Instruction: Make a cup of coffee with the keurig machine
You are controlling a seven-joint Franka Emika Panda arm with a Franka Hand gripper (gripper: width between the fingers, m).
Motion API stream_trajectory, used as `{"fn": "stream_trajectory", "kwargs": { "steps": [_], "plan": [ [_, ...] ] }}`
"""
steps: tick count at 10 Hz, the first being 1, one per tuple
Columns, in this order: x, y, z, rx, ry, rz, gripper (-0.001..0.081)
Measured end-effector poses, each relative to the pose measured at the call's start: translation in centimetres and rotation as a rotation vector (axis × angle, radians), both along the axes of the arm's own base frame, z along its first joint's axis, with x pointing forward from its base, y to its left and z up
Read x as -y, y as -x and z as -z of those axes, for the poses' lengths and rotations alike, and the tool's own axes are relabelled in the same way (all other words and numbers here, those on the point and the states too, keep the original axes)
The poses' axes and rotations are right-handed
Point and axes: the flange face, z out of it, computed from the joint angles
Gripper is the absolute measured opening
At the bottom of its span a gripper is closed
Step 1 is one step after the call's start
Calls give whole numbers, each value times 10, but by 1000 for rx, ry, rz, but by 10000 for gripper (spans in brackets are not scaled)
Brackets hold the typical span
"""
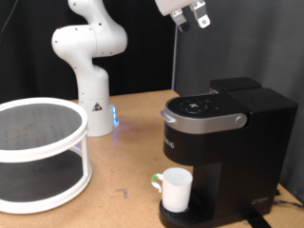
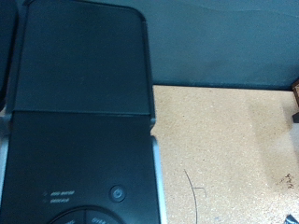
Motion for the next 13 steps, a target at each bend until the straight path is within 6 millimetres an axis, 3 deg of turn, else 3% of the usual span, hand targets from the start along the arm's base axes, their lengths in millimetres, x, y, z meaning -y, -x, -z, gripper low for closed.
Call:
{"fn": "stream_trajectory", "kwargs": {
  "steps": [5,13],
  "plan": [
    [-17,-19,13,-108,91,-30,800],
    [-21,-34,64,-132,177,-10,800]
  ]
}}
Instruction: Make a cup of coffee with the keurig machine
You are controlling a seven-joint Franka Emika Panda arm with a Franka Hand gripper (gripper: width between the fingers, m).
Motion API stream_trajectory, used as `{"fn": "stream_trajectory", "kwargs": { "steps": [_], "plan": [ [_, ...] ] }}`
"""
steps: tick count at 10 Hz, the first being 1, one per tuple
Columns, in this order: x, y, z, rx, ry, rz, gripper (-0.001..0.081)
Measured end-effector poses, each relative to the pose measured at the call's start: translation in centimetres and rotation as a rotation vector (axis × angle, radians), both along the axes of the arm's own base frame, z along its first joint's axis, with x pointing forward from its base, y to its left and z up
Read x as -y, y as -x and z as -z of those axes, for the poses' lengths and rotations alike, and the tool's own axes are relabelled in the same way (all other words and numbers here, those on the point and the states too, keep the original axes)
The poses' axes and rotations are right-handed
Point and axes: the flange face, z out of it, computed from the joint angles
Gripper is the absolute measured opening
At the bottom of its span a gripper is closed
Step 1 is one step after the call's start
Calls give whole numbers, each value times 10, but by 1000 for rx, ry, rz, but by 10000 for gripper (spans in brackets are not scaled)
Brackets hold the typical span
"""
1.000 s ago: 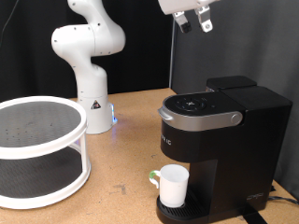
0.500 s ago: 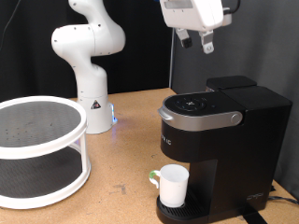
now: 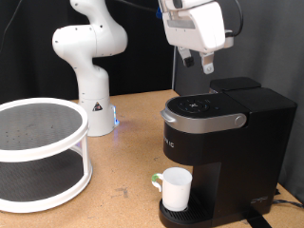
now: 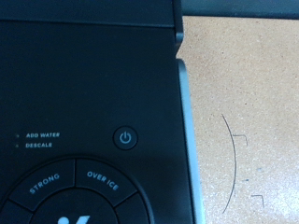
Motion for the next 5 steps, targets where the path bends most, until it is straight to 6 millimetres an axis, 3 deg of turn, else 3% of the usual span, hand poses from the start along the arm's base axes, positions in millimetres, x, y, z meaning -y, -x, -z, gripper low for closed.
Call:
{"fn": "stream_trajectory", "kwargs": {
  "steps": [2,3,4,5],
  "plan": [
    [0,2,11,-18,6,-2,563],
    [0,3,16,-26,8,-2,563],
    [0,3,21,-26,12,0,359],
    [1,3,27,-19,17,4,359]
  ]
}}
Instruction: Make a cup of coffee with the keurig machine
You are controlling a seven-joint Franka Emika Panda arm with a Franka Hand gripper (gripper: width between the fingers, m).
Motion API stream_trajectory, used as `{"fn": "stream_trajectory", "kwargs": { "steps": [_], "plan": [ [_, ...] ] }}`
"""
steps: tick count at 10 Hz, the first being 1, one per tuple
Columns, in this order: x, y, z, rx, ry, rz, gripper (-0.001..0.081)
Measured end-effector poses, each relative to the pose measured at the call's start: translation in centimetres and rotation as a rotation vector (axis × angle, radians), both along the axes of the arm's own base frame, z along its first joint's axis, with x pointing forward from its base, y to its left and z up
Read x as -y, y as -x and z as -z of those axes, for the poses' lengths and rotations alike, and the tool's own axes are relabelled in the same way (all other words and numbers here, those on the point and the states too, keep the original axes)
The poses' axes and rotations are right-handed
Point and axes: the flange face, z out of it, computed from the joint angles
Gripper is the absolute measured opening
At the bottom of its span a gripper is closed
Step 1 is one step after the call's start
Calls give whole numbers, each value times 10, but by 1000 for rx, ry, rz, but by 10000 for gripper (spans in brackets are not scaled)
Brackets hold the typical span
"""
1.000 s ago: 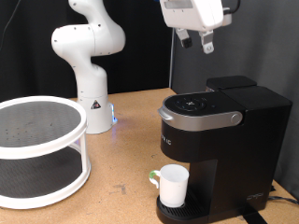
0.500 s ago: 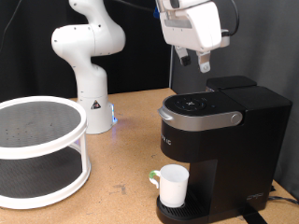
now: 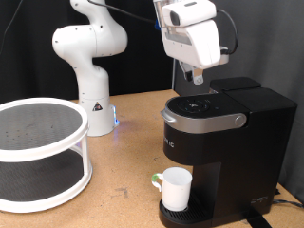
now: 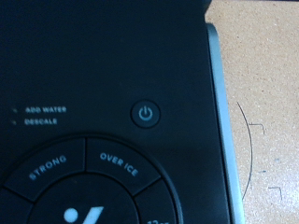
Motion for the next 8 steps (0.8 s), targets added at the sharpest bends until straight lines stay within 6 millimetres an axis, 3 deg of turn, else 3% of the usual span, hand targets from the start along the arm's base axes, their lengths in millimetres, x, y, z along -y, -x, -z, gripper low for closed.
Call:
{"fn": "stream_trajectory", "kwargs": {
  "steps": [1,2,3,4,8],
  "plan": [
    [1,0,5,2,4,3,225],
    [2,0,9,6,9,7,225],
    [3,0,14,8,15,15,56],
    [3,-1,19,6,22,26,18],
    [3,-7,40,-21,38,28,1]
  ]
}}
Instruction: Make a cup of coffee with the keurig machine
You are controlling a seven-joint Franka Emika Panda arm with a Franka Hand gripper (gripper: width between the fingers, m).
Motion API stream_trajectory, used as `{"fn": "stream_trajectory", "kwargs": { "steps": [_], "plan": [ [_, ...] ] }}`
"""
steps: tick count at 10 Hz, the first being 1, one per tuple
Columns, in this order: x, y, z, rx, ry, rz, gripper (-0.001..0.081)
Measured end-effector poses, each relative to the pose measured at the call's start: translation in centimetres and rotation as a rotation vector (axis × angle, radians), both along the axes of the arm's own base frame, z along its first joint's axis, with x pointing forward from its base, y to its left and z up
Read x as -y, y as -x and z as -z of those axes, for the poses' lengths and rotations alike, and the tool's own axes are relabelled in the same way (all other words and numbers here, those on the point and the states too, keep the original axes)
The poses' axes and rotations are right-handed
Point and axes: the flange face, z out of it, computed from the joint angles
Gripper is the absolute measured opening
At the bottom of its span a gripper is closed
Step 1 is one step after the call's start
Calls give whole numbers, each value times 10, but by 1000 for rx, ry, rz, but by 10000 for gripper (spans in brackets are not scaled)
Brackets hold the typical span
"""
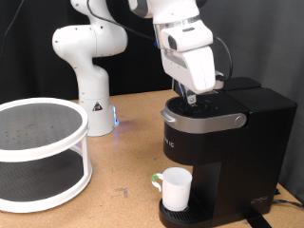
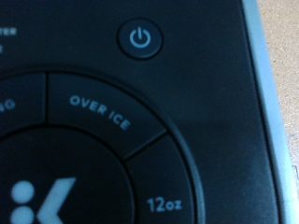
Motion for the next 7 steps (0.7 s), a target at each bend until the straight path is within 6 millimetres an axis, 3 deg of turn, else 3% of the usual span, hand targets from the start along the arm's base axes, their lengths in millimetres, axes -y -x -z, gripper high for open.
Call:
{"fn": "stream_trajectory", "kwargs": {
  "steps": [7],
  "plan": [
    [-2,-3,11,-2,0,-4,0]
  ]
}}
